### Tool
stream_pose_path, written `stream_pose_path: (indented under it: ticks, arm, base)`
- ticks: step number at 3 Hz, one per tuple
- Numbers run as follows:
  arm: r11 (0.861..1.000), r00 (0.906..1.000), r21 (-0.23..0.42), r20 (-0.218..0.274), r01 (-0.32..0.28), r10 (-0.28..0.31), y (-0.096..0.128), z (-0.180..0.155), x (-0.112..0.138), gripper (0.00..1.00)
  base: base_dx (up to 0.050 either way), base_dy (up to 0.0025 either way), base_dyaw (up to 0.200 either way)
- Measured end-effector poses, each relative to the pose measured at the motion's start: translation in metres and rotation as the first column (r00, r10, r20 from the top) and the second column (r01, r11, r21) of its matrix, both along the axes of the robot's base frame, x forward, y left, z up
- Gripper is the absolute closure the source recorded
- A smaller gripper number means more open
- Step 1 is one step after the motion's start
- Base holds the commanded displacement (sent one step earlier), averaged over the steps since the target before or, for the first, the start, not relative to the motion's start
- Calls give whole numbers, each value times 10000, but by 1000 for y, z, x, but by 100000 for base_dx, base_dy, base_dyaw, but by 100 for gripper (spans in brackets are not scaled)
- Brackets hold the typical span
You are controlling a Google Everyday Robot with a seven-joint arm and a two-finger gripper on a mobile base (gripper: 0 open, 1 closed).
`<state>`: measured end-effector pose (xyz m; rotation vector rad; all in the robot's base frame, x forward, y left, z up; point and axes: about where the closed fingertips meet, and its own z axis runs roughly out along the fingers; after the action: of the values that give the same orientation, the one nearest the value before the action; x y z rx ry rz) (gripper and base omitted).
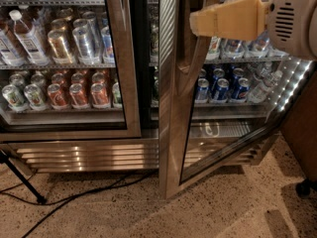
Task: Open right fridge door
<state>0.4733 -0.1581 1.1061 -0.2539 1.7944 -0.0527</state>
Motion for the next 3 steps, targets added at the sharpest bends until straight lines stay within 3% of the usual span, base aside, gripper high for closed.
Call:
stream_pose_path:
  ticks: [3]
  arm:
    - [10000, 10000, 0, 0, 0, 0, 0, 0, 0, 47]
  base:
    - [0, 0, 0]
